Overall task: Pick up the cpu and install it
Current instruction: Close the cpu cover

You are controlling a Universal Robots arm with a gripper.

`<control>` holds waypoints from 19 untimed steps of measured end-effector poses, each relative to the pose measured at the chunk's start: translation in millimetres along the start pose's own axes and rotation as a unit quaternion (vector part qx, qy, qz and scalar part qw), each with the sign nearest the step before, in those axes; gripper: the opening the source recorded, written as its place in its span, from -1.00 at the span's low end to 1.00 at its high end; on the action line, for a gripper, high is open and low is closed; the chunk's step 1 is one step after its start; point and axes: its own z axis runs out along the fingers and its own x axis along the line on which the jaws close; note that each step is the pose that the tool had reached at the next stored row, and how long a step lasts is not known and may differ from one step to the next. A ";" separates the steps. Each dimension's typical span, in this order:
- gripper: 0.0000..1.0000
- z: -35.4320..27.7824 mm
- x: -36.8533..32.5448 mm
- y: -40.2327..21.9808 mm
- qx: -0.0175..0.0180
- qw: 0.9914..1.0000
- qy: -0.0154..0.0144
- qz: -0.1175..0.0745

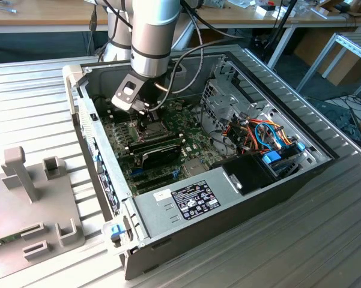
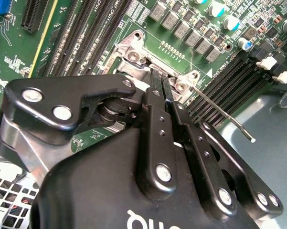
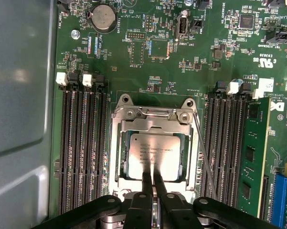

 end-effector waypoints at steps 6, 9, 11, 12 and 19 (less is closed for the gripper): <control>-0.67 0.2 0.0 0.0 0.000 1.000 0.000 0.000; -0.67 -0.8 0.1 0.0 0.000 1.000 0.000 0.000; -0.67 -2.1 0.0 0.0 0.000 1.000 0.000 0.000; -0.67 -2.7 0.0 0.0 0.000 1.000 0.000 0.000; -0.67 -7.4 -0.1 0.0 0.000 1.000 0.000 0.000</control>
